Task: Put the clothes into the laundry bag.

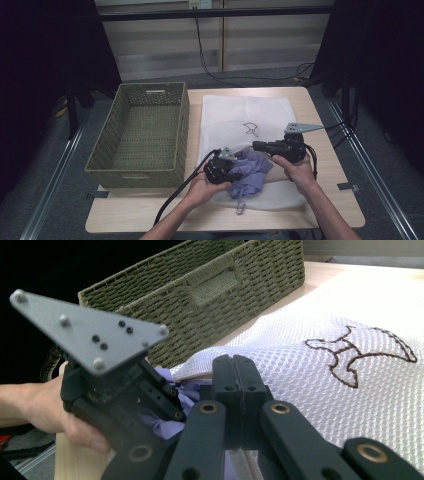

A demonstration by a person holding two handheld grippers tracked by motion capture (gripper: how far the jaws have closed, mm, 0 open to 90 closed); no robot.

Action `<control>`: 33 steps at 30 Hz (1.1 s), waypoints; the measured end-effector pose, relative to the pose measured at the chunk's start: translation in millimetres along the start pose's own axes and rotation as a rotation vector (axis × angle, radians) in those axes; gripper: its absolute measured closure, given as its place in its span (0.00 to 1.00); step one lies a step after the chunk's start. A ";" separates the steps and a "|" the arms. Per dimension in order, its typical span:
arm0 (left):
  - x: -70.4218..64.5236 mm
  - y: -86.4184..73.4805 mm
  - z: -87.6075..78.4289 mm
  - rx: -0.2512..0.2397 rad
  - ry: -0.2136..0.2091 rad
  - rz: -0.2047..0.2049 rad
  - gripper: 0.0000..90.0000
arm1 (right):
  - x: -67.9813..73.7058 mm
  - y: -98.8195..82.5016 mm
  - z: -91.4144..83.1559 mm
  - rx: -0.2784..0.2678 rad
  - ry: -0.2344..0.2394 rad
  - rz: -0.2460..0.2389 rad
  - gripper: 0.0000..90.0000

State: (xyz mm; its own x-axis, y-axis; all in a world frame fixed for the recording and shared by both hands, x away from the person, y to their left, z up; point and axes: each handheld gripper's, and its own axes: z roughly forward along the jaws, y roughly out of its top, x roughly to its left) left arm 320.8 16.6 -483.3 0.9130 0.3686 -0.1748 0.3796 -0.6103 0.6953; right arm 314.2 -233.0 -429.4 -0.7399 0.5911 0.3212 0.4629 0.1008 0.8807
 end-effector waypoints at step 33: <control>4.5 3.6 -8.1 -0.096 0.028 -0.073 0.61 | -3.4 -19.7 12.4 0.094 0.009 0.008 1.00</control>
State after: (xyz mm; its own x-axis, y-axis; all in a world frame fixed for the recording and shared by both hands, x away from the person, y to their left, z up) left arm 325.1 21.8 -476.0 0.8785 0.4299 -0.2084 0.4272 -0.5117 0.7454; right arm 313.7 -227.0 -452.2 -0.7402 0.5852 0.3312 0.5120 0.1712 0.8417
